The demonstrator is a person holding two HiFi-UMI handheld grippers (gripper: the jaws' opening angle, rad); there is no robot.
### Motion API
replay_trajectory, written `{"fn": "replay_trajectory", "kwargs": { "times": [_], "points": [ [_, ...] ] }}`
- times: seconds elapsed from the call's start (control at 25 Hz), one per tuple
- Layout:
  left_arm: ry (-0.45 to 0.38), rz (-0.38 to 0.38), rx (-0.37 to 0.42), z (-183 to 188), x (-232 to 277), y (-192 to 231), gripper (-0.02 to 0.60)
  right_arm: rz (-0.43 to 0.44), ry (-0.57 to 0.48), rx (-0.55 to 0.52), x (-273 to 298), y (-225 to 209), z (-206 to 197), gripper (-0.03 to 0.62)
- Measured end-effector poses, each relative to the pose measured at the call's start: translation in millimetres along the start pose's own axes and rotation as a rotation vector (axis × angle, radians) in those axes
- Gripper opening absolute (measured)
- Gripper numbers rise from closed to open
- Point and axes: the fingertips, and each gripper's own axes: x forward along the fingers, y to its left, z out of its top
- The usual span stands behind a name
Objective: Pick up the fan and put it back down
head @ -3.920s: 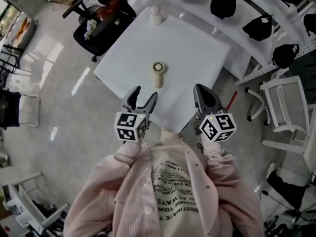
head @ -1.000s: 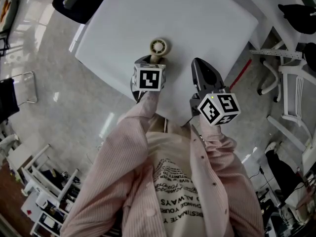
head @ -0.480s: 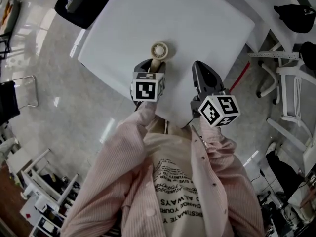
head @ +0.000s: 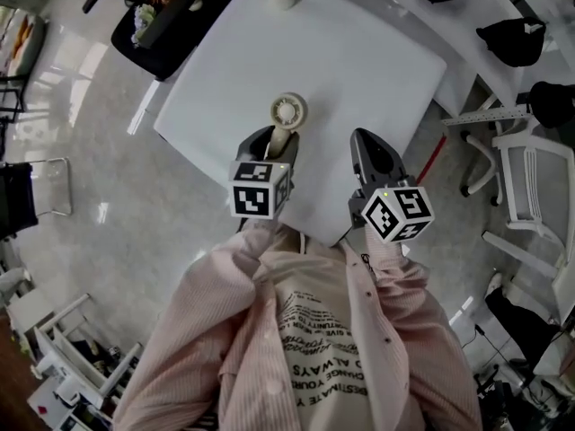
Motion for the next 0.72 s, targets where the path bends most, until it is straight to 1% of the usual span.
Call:
{"fn": "replay_trajectory", "kwargs": {
  "times": [0.24,0.48,0.72],
  "points": [
    [-0.111,-0.018,0.007,31,-40,-2,0.184,0.025,-0.036,-0.036,-10,13,19,-0.002],
    [-0.196,-0.015,0.024,50,-76,2,0.184,0.049,-0.073,-0.070,-19,29,35,-0.002],
    [-0.291,-0.016,0.017,73,-107,-1,0.184,0.053,-0.091,-0.077,-28,31,47,-0.002]
  ]
}}
